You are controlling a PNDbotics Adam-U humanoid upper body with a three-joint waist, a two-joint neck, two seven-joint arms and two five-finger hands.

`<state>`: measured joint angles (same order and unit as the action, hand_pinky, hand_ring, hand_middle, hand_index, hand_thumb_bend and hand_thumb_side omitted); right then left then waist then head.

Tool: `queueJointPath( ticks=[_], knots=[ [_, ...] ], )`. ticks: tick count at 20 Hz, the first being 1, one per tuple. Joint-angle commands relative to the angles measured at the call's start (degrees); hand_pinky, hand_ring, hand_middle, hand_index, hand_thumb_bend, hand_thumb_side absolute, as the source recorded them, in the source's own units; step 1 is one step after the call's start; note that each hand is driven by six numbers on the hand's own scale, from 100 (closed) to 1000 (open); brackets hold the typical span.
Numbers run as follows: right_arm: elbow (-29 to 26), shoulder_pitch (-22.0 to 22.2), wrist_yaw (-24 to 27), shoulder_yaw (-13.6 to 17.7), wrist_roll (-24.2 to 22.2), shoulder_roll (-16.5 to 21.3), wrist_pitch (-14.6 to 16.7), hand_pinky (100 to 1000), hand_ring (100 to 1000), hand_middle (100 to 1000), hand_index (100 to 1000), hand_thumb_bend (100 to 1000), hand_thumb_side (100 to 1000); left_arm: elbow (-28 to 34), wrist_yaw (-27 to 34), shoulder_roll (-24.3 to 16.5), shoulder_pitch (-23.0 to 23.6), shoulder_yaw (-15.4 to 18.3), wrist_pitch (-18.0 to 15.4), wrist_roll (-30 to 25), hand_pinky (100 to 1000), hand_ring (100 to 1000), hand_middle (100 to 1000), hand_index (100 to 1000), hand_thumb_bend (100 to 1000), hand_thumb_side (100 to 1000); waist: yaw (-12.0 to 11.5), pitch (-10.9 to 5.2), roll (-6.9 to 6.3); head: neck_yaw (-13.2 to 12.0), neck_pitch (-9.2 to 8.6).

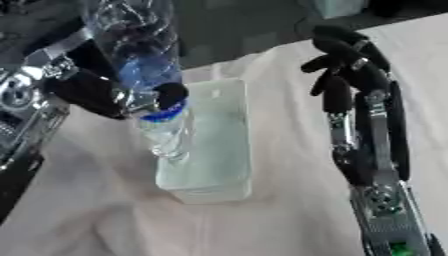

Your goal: Pick up objects on the table and place them in the box.

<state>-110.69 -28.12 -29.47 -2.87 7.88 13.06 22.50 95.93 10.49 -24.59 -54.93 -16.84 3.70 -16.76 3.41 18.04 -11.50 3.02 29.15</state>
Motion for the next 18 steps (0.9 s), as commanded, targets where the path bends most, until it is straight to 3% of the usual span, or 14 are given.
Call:
queueJointPath(
  ticks=[1, 5, 6, 7, 8, 9, 10, 11, 12, 14, 18],
  knots=[
    [-1.0, -1.0, 0.2, -0.2, -0.2, -0.3, 0.1, 361, 583, 803, 823, 178, 965, 0.2, -0.6, -0.2, -1.6, 1.1, -0.2, 0.3, 100, 100, 100, 250, 100, 188, 0.0, -0.95, 0.38, -0.5, -0.80],
    [-1.0, -1.2, 0.2, -0.3, -0.2, -0.4, 0.1, 361, 583, 803, 823, 178, 966, 0.0, -0.6, 0.1, -1.8, 1.0, -0.4, 0.2, 100, 100, 100, 264, 100, 195, 0.1, -0.89, 0.40, -0.6, -0.92],
    [-1.0, -1.2, 0.2, -0.3, -0.2, -0.4, 0.1, 361, 583, 803, 823, 179, 966, 0.0, -0.6, 0.1, -1.9, 1.1, -0.6, 0.2, 100, 154, 100, 338, 100, 300, 0.1, -0.89, 0.41, -0.6, -0.94],
    [-1.0, -1.2, 0.2, -0.3, -0.2, -0.4, 0.1, 361, 583, 803, 823, 179, 966, 0.1, -0.5, 0.1, -1.9, 1.1, -0.9, 0.2, 100, 154, 100, 338, 100, 300, 0.1, -0.89, 0.42, -0.6, -0.96],
    [-1.0, -1.2, 0.2, -0.3, -0.3, -0.4, 0.1, 361, 583, 803, 823, 179, 966, 0.3, -0.3, 0.1, -1.9, 1.0, -1.3, 0.0, 100, 306, 985, 483, 100, 547, 0.1, -0.89, 0.43, -0.5, -0.98],
    [-1.0, -1.2, 0.2, -0.3, -0.3, -0.4, 0.1, 361, 583, 803, 823, 179, 966, 0.4, -0.1, 0.1, -1.9, 0.9, -1.8, -0.3, 100, 306, 985, 483, 100, 547, 0.1, -0.89, 0.44, -0.5, -0.99],
    [-1.0, -1.2, 0.2, -0.3, -0.3, -0.4, 0.1, 361, 583, 803, 823, 180, 967, 0.5, 0.5, 0.1, -1.9, 0.7, -2.4, -0.8, 306, 577, 1000, 778, 347, 813, 0.1, -0.90, 0.45, -0.5, -1.00],
    [-1.0, -1.2, 0.2, -0.3, -0.3, -0.4, 0.1, 361, 583, 803, 823, 180, 967, 0.6, 1.0, 0.1, -1.8, 0.4, -3.0, -1.5, 306, 577, 1000, 778, 347, 813, 0.1, -0.90, 0.46, -0.5, -0.99],
    [-1.0, -1.2, 0.2, -0.3, -0.3, -0.4, 0.1, 361, 583, 802, 823, 180, 968, 0.6, 1.5, 0.0, -1.8, 0.3, -3.5, -2.2, 493, 727, 1000, 907, 447, 838, 0.1, -0.91, 0.47, -0.5, -0.97],
    [-1.0, -1.1, 0.2, -0.3, -0.3, -0.4, 0.1, 361, 583, 802, 823, 181, 968, 0.5, 1.9, -0.1, -1.7, 0.3, -4.3, -3.4, 665, 840, 1000, 1000, 545, 828, 0.0, -0.91, 0.49, -0.4, -0.92],
    [-1.0, -1.0, 0.2, -0.3, -0.3, -0.3, 0.1, 361, 583, 802, 823, 184, 969, 0.2, 1.6, -0.2, -1.7, 0.8, -5.3, -2.8, 767, 904, 1000, 1000, 591, 803, -0.1, -0.93, 0.57, -0.3, -0.80]
  ],
)
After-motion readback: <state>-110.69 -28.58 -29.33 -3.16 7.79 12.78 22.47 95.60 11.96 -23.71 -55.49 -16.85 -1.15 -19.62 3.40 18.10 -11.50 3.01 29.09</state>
